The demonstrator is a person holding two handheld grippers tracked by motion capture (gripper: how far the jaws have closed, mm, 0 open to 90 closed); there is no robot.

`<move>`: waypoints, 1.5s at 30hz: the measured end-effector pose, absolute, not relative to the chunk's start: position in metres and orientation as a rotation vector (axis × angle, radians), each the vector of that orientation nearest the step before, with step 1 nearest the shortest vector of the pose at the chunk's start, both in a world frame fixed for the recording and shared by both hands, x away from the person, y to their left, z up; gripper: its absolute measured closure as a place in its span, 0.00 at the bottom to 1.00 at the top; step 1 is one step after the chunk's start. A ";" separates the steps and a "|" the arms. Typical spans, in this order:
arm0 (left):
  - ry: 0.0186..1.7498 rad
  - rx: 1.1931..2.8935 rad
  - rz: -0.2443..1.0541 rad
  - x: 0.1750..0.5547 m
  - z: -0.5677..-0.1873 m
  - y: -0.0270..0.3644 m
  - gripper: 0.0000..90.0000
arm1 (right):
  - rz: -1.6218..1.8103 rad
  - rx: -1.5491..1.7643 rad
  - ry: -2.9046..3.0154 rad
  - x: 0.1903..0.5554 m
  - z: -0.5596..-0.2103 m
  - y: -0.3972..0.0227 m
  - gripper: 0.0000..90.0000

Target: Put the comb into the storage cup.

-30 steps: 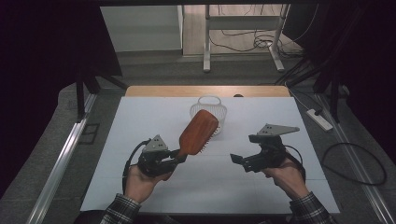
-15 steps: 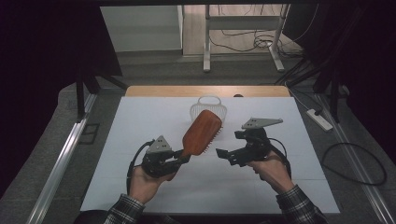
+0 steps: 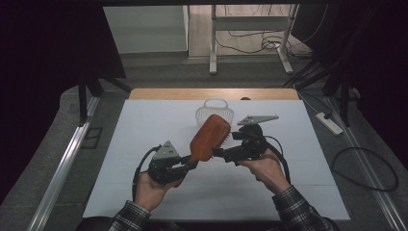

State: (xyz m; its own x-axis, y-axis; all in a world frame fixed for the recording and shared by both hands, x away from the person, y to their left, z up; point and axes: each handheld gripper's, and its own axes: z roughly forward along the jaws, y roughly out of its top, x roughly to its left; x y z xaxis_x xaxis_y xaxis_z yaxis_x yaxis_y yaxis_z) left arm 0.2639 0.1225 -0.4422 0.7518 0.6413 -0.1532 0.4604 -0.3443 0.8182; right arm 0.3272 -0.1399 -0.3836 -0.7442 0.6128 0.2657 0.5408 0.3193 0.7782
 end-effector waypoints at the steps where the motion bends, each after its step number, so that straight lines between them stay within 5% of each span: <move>1: 0.831 2.002 0.240 0.264 -0.442 0.123 0.80 | 1.416 1.088 2.487 0.328 -0.384 -0.139 0.00; 18: 0.823 1.986 0.252 0.262 -0.441 0.122 0.80 | 1.447 1.142 2.494 0.341 -0.387 -0.112 0.01; 45: 0.820 1.975 0.272 0.261 -0.444 0.120 0.80 | 1.693 1.371 2.447 0.349 -0.388 -0.115 0.45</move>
State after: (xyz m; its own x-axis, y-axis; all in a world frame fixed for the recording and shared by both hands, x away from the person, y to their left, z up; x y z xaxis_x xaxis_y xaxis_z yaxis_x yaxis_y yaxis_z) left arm 0.2612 0.1199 -0.4441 0.7507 0.6461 -0.1376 0.4358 -0.3277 0.8383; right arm 0.3490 -0.1152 -0.3884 -0.6422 0.5528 0.5311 0.6919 0.1197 0.7120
